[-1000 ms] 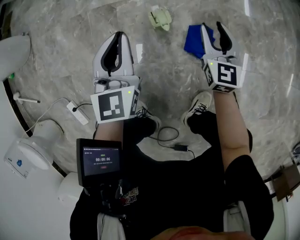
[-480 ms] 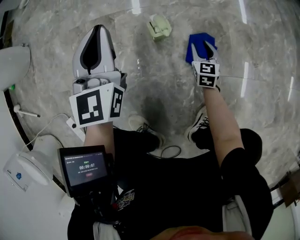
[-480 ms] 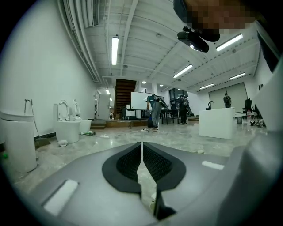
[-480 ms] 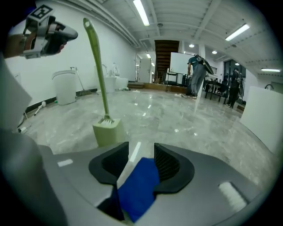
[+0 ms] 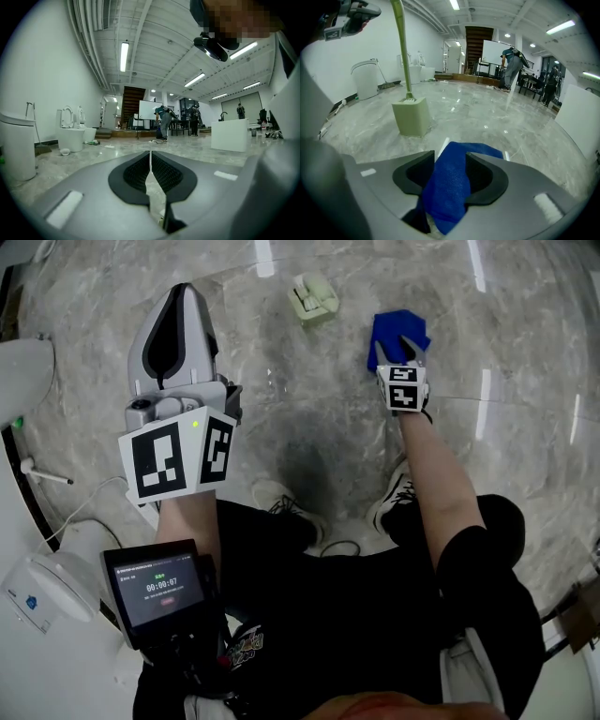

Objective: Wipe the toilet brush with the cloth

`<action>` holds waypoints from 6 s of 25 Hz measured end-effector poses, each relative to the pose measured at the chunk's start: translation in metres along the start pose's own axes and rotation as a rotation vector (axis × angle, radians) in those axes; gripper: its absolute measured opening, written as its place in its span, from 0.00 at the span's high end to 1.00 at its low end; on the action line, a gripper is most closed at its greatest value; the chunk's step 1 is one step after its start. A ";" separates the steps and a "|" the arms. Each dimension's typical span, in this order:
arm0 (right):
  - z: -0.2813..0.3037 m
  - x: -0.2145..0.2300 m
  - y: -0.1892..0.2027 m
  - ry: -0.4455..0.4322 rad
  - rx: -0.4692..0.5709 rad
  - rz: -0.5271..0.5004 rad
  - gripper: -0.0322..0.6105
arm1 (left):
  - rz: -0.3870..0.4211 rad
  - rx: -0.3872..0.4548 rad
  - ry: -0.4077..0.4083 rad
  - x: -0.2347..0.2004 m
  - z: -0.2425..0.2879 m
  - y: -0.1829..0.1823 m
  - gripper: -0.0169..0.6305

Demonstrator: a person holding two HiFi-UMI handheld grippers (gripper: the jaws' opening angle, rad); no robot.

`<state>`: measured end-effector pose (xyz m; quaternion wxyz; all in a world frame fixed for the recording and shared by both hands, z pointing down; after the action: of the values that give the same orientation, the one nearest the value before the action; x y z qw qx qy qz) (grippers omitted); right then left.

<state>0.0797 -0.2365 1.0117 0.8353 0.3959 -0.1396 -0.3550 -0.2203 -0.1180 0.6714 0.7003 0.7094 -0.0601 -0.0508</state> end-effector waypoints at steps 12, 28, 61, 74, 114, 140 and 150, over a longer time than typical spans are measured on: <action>0.020 0.001 0.025 0.005 -0.119 0.047 0.56 | 0.044 0.012 0.011 0.000 0.002 -0.003 0.95; 0.026 0.007 0.020 0.091 -0.188 0.036 0.80 | 0.089 0.002 0.028 0.006 0.006 -0.004 0.95; 0.011 -0.060 -0.102 -0.104 0.267 0.106 0.82 | 0.005 0.053 -0.016 -0.002 -0.002 0.002 0.95; 0.019 -0.065 -0.098 -0.122 0.207 0.104 0.82 | 0.006 0.045 -0.014 -0.001 -0.001 0.002 0.95; 0.018 -0.179 -0.083 -0.227 0.190 -0.307 0.82 | 0.032 0.039 -0.056 -0.024 -0.028 -0.002 0.95; 0.098 -0.180 -0.095 -0.404 0.006 0.154 0.82 | 0.076 0.033 -0.035 -0.028 -0.035 -0.001 0.95; 0.095 -0.178 -0.111 -0.532 0.021 0.199 0.82 | 0.089 0.022 0.000 -0.021 -0.031 0.006 0.95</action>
<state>-0.1489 -0.2123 0.9974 0.7960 0.2818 -0.3958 -0.3611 -0.2362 -0.0846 0.6780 0.6942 0.7136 -0.0923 -0.0192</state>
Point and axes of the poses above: the fingertips, and each gripper's own axes: z forward along the fingers, x to its right, y out of its underside, the point moved 9 cm from there along -z, backward along the fingers, and after that the axes turned 8 degrees about x, right-handed, at the moved point
